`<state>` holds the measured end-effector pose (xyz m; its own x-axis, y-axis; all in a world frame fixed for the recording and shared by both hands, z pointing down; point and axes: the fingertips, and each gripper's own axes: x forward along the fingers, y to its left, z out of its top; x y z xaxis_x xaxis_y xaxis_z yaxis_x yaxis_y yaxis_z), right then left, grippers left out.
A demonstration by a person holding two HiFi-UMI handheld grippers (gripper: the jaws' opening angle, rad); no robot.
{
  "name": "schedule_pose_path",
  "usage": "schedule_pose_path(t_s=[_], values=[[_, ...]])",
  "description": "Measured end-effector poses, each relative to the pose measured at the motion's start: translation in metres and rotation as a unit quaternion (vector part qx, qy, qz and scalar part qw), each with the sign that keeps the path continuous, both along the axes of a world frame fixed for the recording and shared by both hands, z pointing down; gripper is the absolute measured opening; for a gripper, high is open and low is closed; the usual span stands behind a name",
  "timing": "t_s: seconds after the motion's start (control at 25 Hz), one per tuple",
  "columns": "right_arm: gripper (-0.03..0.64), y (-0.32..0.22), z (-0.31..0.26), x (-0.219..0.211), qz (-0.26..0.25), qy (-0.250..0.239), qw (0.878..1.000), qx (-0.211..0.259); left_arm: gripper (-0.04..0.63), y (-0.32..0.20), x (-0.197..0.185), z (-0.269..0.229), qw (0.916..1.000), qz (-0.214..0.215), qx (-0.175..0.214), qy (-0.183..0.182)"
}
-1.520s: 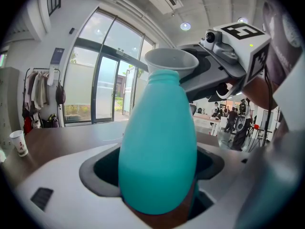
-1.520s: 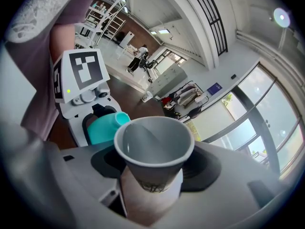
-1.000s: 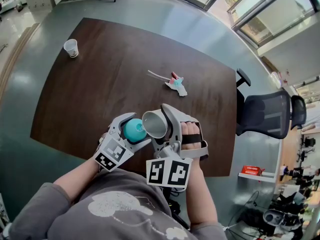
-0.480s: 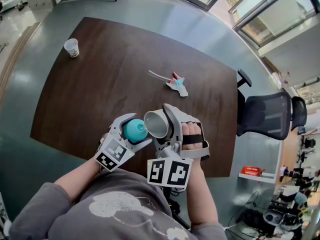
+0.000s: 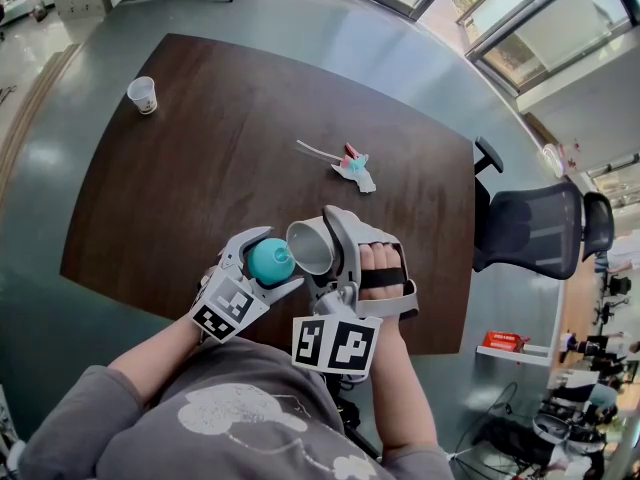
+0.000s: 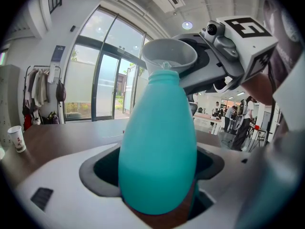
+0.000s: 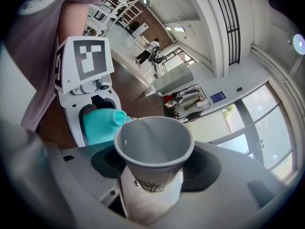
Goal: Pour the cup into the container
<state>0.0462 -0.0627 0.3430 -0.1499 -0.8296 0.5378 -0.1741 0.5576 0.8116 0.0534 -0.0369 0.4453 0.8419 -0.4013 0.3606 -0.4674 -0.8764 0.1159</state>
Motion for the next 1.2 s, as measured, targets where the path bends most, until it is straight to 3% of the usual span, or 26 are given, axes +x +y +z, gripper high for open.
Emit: schedule_pose_path(t_s=[0.44,0.84,1.0,1.2], values=[[0.301,-0.002,0.002,0.0,0.008,-0.023,1.0,-0.009,0.423,-0.002,-0.001,0.001,1.0,-0.004,0.0,0.0],[0.301,0.001,0.004,-0.004,0.033,-0.145,0.988,-0.045,0.423,-0.005,-0.004,0.002,0.9998,-0.016,0.005,0.009],[0.301,-0.001,-0.001,0.002,0.058,-0.231,0.97,-0.052,0.423,-0.006,-0.007,0.002,0.9997,-0.023,0.008,0.011],[0.301,-0.007,-0.005,0.022,0.102,-0.369,0.922,-0.05,0.423,-0.01,-0.012,0.001,0.9992,-0.033,0.015,0.014]])
